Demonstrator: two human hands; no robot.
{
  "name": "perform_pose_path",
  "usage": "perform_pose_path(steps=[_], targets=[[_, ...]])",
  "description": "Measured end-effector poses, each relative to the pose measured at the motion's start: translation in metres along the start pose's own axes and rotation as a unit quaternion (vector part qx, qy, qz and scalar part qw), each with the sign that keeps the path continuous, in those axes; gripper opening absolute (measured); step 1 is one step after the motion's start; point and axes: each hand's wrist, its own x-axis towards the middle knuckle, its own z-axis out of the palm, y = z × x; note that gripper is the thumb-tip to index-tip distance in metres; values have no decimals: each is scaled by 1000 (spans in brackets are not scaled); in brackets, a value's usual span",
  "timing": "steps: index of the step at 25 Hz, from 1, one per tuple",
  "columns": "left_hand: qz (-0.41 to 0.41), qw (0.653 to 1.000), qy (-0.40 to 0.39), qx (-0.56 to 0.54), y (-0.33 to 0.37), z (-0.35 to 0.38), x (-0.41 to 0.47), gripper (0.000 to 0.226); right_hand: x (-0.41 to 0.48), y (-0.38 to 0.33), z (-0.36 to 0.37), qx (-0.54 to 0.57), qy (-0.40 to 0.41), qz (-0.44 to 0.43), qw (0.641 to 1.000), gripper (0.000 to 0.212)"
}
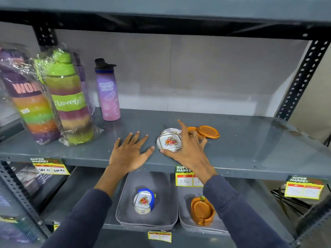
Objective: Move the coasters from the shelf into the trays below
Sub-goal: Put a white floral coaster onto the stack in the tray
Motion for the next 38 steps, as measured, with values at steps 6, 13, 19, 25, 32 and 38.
perform_pose_path(steps=[6,13,19,25,32,38], targets=[[-10,999,-46,-15,-2,-7,6,84,-17,-28,-41,34,151,-57,986,115],[0,1000,-13,-25,1,-8,3,79,-59,-91,-129,88,328,-192,921,108],[-7,1000,-17,-25,8,-18,-4,71,-83,-101,-148,99,301,-200,927,108],[24,999,-21,34,3,-23,-11,68,-114,-76,-93,209,182,-181,944,93],[-23,999,1,-33,3,-8,2,79,-168,-21,75,140,-127,-17,982,81],[-23,999,30,-40,0,-5,4,78,-145,-6,195,84,-232,95,964,71]])
